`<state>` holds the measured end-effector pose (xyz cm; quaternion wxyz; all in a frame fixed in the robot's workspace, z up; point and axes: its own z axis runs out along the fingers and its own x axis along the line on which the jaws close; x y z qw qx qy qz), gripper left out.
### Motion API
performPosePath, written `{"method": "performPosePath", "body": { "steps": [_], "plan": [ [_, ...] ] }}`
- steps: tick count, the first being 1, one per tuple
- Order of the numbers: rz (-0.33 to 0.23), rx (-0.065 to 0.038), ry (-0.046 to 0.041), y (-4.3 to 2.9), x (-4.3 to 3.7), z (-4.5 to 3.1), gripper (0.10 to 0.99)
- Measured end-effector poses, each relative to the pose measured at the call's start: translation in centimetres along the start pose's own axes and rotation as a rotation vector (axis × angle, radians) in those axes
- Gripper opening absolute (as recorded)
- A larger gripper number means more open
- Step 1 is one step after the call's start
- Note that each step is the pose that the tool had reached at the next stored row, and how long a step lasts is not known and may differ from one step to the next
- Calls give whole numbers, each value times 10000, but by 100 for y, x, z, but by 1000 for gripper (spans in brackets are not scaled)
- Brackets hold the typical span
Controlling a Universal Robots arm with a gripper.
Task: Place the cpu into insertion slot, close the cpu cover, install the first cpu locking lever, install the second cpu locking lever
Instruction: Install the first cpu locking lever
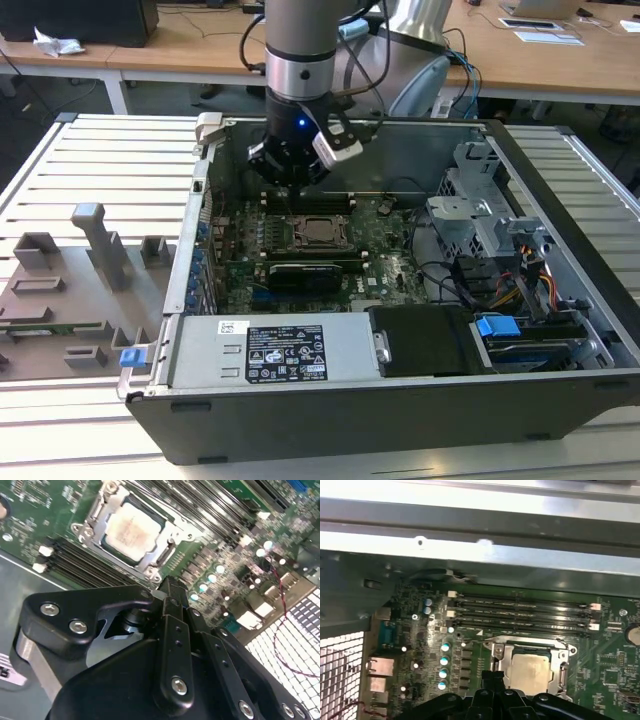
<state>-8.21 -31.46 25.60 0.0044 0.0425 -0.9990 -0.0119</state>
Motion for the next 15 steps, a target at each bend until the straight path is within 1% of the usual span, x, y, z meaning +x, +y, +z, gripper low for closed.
{"method": "performPosePath", "body": {
  "steps": [1, 4, 7, 12, 15],
  "plan": [
    [-1, 0, 1, 3, 37, 0, 106],
    [0, 0, 0, 9, 106, 1, 106],
    [-1, 0, 0, 13, 156, 2, 106],
    [-1, 0, 0, 24, 283, 3, 106],
    [-1, 0, 0, 28, 329, 3, 106]
  ]
}}
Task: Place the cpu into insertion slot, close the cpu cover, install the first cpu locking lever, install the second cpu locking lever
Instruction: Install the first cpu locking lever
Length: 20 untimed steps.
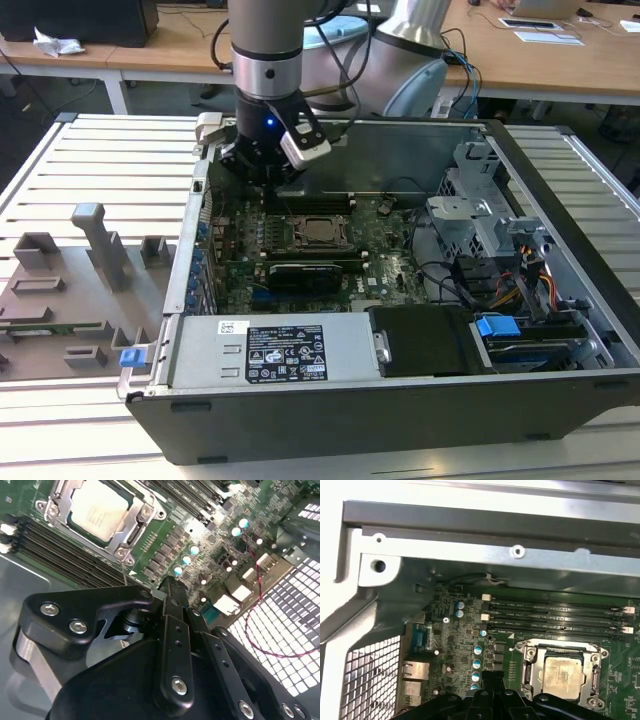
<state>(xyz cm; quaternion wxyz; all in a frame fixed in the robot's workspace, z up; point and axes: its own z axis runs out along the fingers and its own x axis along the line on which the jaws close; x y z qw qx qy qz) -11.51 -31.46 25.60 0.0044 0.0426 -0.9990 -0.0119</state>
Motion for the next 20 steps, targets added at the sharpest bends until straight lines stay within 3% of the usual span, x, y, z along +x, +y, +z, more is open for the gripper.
{"method": "performPosePath", "body": {
  "steps": [6, 14, 15, 16, 20],
  "plan": [
    [-1, 2, -1, 18, 75, 1, 106],
    [-1, 0, -1, 140, 107, 5, 106],
    [1, 0, -1, 237, 58, 8, 106],
    [0, 0, 0, 280, 17, 9, 106],
    [0, 0, 2, 280, -98, 11, 106]
  ]
}}
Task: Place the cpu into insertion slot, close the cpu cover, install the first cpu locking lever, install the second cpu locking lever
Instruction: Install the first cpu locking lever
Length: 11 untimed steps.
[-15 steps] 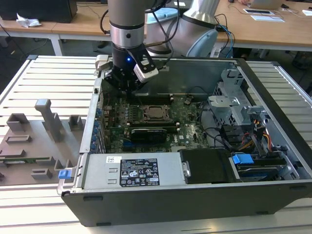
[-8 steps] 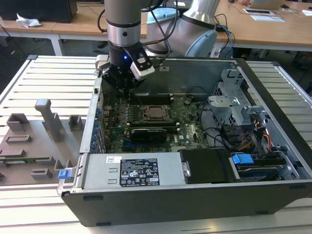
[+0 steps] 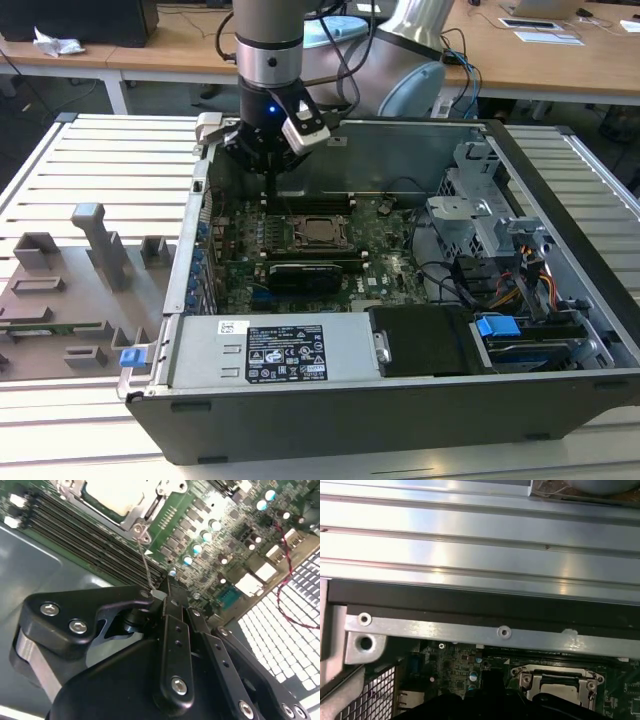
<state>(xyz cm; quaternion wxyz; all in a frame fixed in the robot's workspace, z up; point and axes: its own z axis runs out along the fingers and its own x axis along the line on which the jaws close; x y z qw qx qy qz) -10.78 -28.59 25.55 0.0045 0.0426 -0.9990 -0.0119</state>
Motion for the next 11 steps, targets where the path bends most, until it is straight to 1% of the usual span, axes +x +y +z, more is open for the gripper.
{"method": "performPosePath", "body": {
  "steps": [9, 11],
  "plan": [
    [2, -2, 16, -18, -216, 2, 106],
    [1, -2, 21, -24, -285, 3, 106]
  ]
}}
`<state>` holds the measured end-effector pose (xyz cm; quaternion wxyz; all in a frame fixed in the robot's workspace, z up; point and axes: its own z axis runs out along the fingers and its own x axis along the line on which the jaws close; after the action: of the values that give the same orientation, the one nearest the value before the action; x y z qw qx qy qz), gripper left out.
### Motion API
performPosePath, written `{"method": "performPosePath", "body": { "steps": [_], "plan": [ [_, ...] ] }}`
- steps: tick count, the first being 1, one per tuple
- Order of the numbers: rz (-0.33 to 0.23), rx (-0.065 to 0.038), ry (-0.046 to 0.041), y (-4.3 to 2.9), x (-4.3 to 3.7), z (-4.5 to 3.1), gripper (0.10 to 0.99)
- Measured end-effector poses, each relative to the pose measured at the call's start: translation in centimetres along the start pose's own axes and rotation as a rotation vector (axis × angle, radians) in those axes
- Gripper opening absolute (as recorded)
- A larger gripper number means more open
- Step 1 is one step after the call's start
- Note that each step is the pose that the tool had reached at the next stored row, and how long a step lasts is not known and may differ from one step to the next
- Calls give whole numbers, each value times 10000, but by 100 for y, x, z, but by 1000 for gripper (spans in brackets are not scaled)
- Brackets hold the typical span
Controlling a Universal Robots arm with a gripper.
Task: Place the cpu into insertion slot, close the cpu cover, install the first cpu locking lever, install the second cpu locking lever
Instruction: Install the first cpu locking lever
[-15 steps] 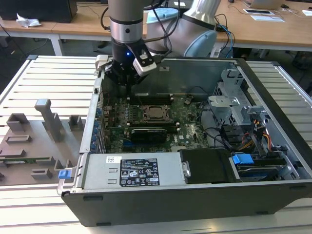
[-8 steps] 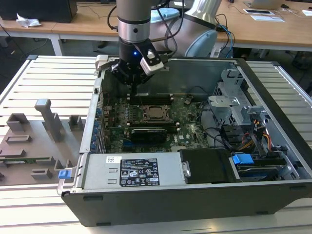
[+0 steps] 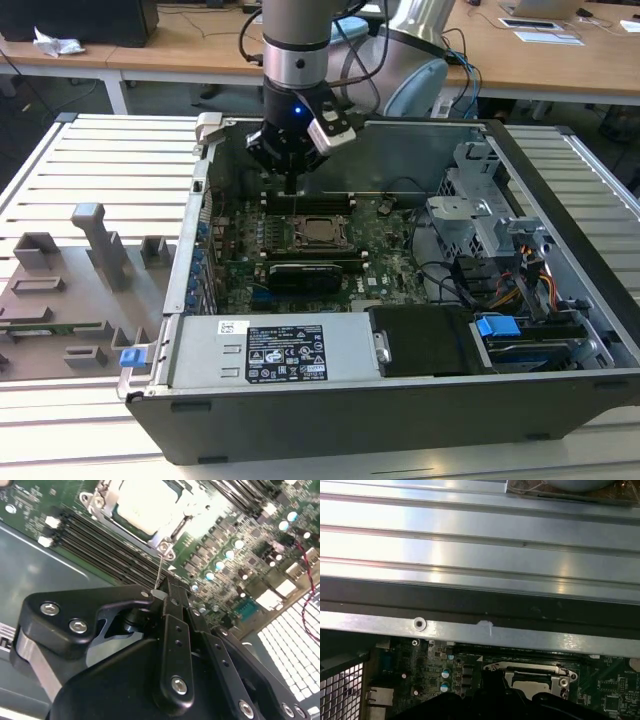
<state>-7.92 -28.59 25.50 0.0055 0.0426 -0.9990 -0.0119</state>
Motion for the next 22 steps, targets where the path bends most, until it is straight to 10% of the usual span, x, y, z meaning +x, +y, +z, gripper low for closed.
{"method": "performPosePath", "body": {
  "steps": [10, 12, 14, 16, 22],
  "plan": [
    [-1, -27, 17, -27, -130, 14, 106],
    [-2, -154, 6, -111, -118, 36, 106],
    [-10, -762, -45, -171, -111, 44, 106],
    [-10, -1133, -78, -190, -109, 45, 106],
    [338, -1214, -114, -196, -108, 60, 106]
  ]
}}
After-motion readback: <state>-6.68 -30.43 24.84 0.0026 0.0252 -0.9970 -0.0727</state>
